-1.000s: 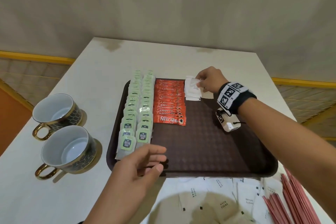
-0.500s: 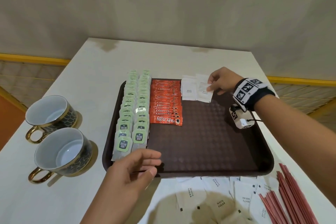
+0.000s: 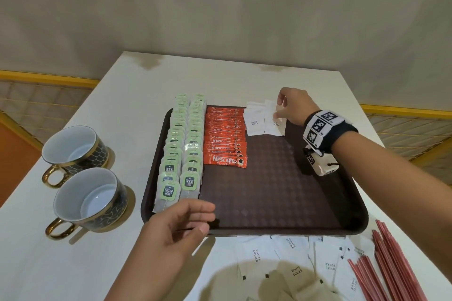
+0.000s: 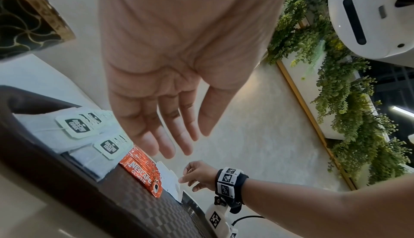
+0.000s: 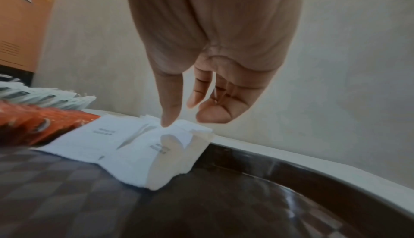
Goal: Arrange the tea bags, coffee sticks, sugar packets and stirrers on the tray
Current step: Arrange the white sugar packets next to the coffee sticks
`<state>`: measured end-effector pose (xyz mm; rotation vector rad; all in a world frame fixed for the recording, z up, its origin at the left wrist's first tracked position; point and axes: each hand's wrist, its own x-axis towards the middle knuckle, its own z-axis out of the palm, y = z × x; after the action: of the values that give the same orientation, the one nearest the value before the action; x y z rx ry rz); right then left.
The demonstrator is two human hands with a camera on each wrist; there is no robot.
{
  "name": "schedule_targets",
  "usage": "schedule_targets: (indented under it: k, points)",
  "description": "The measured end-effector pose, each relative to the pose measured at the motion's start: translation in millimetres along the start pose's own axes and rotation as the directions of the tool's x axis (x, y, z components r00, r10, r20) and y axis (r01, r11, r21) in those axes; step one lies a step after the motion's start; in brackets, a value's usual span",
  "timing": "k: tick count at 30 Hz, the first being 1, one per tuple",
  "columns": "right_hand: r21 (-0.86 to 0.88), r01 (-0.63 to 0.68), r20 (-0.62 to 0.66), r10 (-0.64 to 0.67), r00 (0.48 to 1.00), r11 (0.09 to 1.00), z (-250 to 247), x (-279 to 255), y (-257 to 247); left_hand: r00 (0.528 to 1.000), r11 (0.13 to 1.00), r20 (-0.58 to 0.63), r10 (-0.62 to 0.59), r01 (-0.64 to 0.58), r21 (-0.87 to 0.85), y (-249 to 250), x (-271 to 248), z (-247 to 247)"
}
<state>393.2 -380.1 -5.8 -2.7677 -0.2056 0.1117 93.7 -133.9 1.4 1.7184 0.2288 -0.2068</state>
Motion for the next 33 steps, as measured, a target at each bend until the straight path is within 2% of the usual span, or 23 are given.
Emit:
schedule_targets:
  k: [5, 9, 12, 19, 29, 33]
  points:
    - [-0.16, 0.238, 0.095, -0.225, 0.97, 0.958, 8, -11, -25, 1.0, 1.0, -0.005, -0.005, 0.004, -0.006, 0, -2, 1]
    - [-0.357, 0.337, 0.185, -0.287, 0.94, 0.872, 18, -13, -44, 1.0, 1.0, -0.004, -0.003, 0.003, -0.005, 0, -2, 1]
    - [-0.43, 0.334, 0.209, -0.267, 0.941, 0.839, 22, -11, -47, 1.0, 1.0, -0.016, -0.009, 0.009, -0.009, -2, -2, -1]
    - [-0.469, 0.328, 0.197, -0.264, 0.944, 0.82, 27, -9, -40, 1.0, 1.0, -0.015, -0.026, 0.026, -0.014, -2, -3, -2]
    - [-0.428, 0.289, 0.175, -0.236, 0.956, 0.856, 32, -5, -31, 1.0, 0.999, 0.016, -0.017, 0.017, -0.029, 0, -2, 0]
    - [-0.298, 0.238, 0.125, -0.21, 0.97, 0.924, 15, -16, -34, 1.0, 1.0, 0.018, -0.007, 0.008, -0.026, 1, -3, -1]
